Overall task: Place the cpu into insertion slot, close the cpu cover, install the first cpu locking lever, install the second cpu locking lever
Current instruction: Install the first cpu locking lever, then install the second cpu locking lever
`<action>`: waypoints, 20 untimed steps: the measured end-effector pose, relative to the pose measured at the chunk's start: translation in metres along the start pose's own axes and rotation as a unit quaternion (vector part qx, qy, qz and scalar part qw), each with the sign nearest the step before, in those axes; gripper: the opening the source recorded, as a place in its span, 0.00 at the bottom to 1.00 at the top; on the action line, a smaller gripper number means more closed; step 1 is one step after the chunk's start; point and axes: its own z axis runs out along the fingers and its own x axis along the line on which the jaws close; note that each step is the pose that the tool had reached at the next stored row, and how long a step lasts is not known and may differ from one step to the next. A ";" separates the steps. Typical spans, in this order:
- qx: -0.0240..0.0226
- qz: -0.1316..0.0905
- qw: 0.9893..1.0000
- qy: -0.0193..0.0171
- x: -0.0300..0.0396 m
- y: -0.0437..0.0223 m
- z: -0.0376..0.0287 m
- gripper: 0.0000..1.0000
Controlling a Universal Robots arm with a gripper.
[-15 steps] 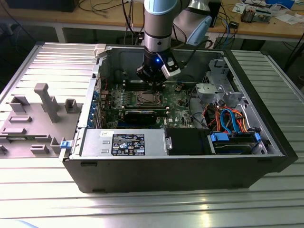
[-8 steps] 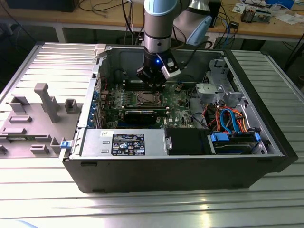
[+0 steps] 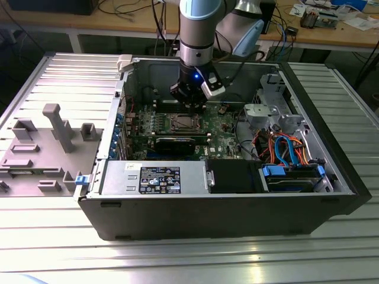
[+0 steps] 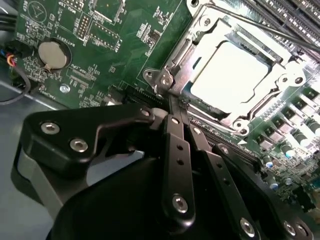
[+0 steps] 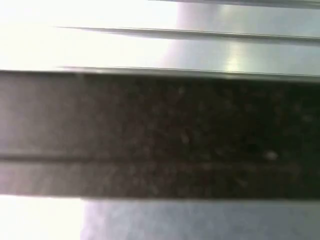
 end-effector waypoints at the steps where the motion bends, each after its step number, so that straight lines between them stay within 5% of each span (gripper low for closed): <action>1: 0.000 0.000 1.000 0.000 0.0000 0.0001 -0.0014 0.11; 20: 0.000 0.000 1.000 0.000 0.0001 -0.0059 -0.0026 0.11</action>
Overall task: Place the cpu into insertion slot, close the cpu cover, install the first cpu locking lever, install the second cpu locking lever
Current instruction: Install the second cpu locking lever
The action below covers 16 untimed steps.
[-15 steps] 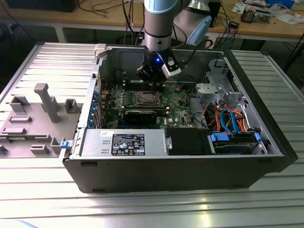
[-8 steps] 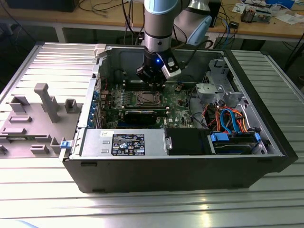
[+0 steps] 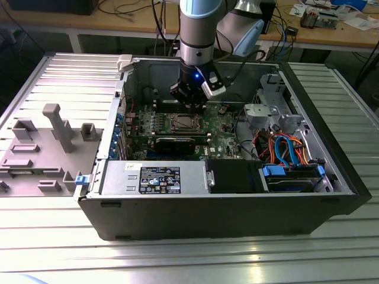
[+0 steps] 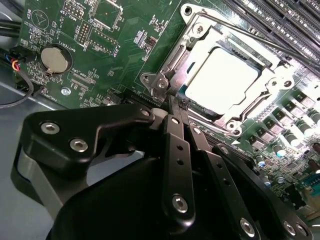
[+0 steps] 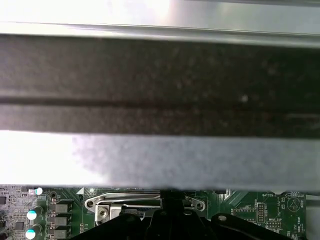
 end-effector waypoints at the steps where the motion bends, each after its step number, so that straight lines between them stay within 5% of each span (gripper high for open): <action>1: 0.000 0.000 1.000 0.000 0.0000 -0.0001 0.0000 0.11; 16: 0.000 0.000 1.000 0.000 -0.0001 -0.0013 -0.0034 0.11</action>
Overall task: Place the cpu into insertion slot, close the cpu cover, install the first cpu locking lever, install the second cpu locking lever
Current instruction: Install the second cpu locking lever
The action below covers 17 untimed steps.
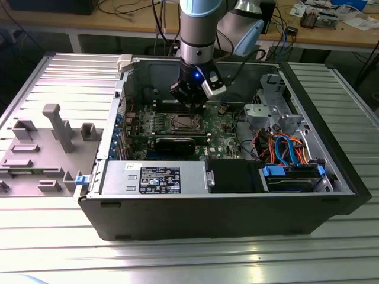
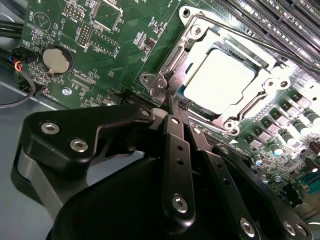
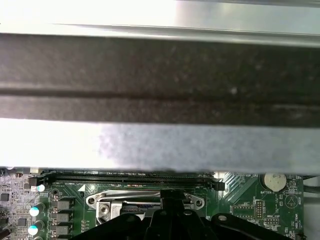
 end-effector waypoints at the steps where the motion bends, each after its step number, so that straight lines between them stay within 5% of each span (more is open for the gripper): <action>1: 0.000 0.000 1.000 0.000 0.0000 0.0000 -0.0001 0.11; 11: 0.000 0.000 1.000 0.000 0.0003 -0.0085 -0.0010 0.11; 17: 0.000 0.000 1.000 0.000 0.0000 -0.0081 -0.0089 0.11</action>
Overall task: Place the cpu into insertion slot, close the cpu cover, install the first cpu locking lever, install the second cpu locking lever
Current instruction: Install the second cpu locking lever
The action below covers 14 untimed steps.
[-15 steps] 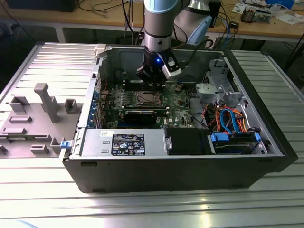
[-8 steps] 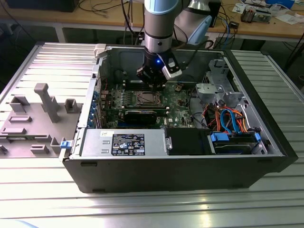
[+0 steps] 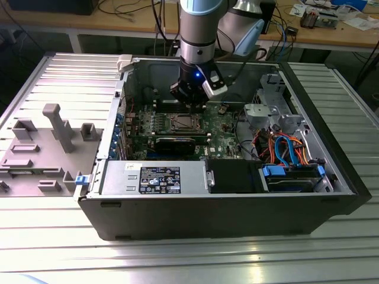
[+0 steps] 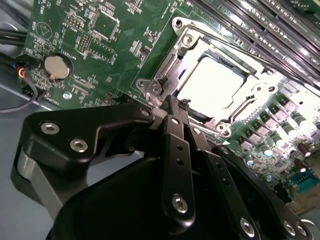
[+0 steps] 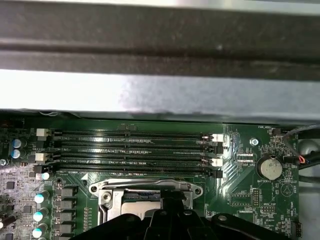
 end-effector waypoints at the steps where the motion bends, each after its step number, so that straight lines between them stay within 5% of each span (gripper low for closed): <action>1: 0.000 0.000 1.000 0.000 0.0000 0.0001 -0.0009 0.11; 14: 0.000 0.000 1.000 0.000 -0.0001 -0.0009 -0.0038 0.11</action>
